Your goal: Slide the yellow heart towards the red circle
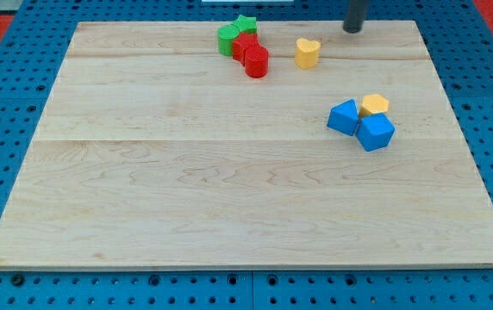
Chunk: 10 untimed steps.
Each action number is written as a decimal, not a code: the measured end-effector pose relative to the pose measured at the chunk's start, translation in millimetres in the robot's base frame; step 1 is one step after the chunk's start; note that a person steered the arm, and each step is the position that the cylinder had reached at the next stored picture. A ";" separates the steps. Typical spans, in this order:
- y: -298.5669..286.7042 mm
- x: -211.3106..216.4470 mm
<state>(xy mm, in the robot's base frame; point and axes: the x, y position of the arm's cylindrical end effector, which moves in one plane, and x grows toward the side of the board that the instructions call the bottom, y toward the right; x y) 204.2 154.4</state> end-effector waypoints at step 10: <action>-83.4 45.6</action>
<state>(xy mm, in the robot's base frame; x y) 249.8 71.0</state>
